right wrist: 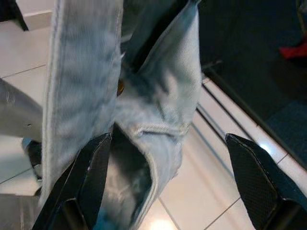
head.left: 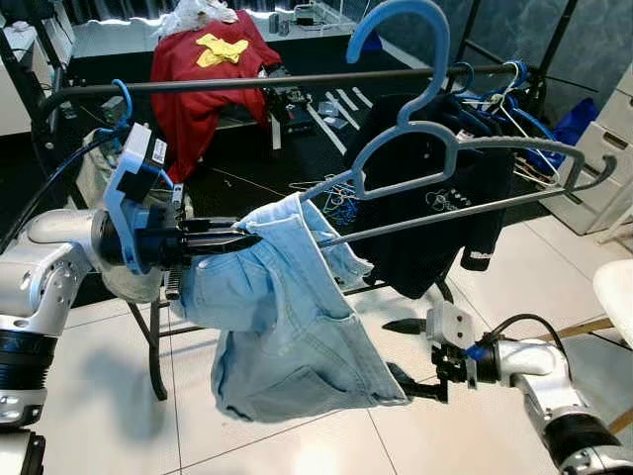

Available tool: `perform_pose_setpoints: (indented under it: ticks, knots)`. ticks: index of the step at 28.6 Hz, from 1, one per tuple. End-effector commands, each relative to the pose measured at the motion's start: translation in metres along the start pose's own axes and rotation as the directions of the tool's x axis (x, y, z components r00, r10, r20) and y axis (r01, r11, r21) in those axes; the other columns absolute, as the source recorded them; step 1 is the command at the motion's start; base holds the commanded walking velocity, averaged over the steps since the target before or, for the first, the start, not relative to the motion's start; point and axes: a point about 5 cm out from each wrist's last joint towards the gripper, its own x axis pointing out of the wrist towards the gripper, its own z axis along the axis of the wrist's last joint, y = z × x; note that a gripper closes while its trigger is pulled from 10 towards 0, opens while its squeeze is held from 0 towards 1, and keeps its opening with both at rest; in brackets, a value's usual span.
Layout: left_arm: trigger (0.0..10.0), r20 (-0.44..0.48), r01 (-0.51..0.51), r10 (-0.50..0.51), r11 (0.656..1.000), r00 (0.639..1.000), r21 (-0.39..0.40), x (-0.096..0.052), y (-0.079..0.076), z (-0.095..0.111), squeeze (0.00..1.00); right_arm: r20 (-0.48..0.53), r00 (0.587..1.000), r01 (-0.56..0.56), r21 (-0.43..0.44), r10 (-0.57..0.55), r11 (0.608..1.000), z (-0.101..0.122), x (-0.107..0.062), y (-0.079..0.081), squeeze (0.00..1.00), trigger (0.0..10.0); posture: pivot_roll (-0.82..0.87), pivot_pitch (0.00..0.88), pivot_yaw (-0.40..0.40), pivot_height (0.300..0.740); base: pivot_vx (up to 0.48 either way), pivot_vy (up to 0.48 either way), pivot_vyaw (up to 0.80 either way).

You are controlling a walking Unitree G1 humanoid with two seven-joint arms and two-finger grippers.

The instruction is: Hang hanger

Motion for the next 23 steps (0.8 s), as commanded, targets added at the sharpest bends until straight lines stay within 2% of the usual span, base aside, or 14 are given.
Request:
perform_pose_setpoints:
  ticks: [1,4,6,7,9,11,15,18,19,20,21,22,23]
  knots:
    - [0.0,0.038,0.006,-0.008,0.999,0.999,0.031,0.0,0.0,0.009,0.0,-0.012,1.0,-0.015,-0.015,0.015,1.0,-0.002,0.003,0.003,0.0,10.0,-0.16,0.133,-0.022,0.74,0.0,0.0,0.0]
    - [0.0,0.042,0.01,-0.011,1.0,0.999,0.029,0.001,0.0,0.01,0.0,-0.021,0.999,-0.027,-0.018,0.026,0.999,-0.003,0.004,0.004,0.0,10.0,-0.16,0.129,-0.022,0.74,0.0,0.0,0.0]
    - [0.0,0.046,0.015,-0.016,0.999,0.999,0.029,0.001,0.0,0.011,0.0,-0.036,0.998,-0.058,-0.012,0.058,0.998,-0.005,0.006,0.006,0.0,10.0,-0.16,0.127,-0.023,0.74,0.0,0.0,0.0]
    - [0.0,0.051,0.018,-0.019,0.999,0.999,0.029,0.002,0.0,0.012,0.0,-0.064,0.992,-0.11,0.006,0.11,0.994,-0.009,0.007,0.009,0.0,10.0,-0.16,0.127,-0.026,0.74,0.0,0.0,0.0]
    - [0.0,0.051,0.018,-0.019,0.999,0.999,0.029,0.002,0.0,0.012,0.0,-0.064,0.992,-0.11,0.006,0.11,0.994,-0.009,0.007,0.009,0.0,10.0,-0.16,0.127,-0.026,0.74,0.0,0.0,0.0]
    - [0.0,0.057,0.019,-0.021,0.999,0.998,0.032,0.003,0.0,0.013,0.0,-0.111,0.975,-0.191,0.026,0.193,0.981,-0.013,0.009,0.014,0.0,10.0,-0.16,0.126,-0.034,0.74,0.0,0.0,0.0]
    - [0.0,0.062,0.017,-0.019,0.999,0.998,0.035,0.004,0.001,0.015,0.0,-0.15,0.969,-0.199,0.0,0.197,0.98,-0.014,0.011,0.012,0.0,10.0,-0.16,0.129,-0.036,0.74,0.0,0.0,0.0]
    - [0.0,0.065,0.015,-0.018,0.999,0.998,0.037,0.004,0.001,0.015,0.0,-0.156,0.976,-0.161,-0.036,0.153,0.986,-0.012,0.013,0.008,0.0,10.0,-0.16,0.13,-0.036,0.74,0.0,0.0,0.0]
    - [0.0,0.067,0.015,-0.017,0.999,0.998,0.038,0.004,0.001,0.015,0.0,-0.144,0.982,-0.129,-0.05,0.121,0.99,-0.01,0.015,0.005,0.0,8.9,-0.16,0.129,-0.037,0.74,0.0,0.0,0.0]
    - [0.0,0.067,0.015,-0.017,0.999,0.998,0.038,0.004,0.001,0.015,0.0,-0.144,0.982,-0.129,-0.05,0.121,0.99,-0.01,0.015,0.005,0.0,8.9,-0.16,0.129,-0.037,0.74,0.0,0.0,0.0]
    - [0.0,0.068,0.014,-0.016,0.999,0.998,0.038,0.004,0.001,0.016,0.0,-0.124,0.988,-0.097,-0.059,0.089,0.994,-0.008,0.016,0.002,0.0,2.4,-0.16,0.129,-0.036,0.74,0.0,0.0,0.0]
    - [0.0,0.069,0.013,-0.015,0.999,0.998,0.039,0.004,0.001,0.016,0.0,-0.097,0.994,-0.066,-0.066,0.059,0.996,-0.005,0.018,0.0,0.0,0.0,-0.16,0.129,-0.036,0.74,0.0,0.0,0.0]
    - [0.0,0.069,0.013,-0.015,0.999,0.998,0.039,0.004,0.001,0.016,0.0,-0.097,0.994,-0.066,-0.066,0.059,0.996,-0.005,0.018,0.0,0.0,0.0,-0.16,0.129,-0.036,0.74,0.0,0.0,0.0]
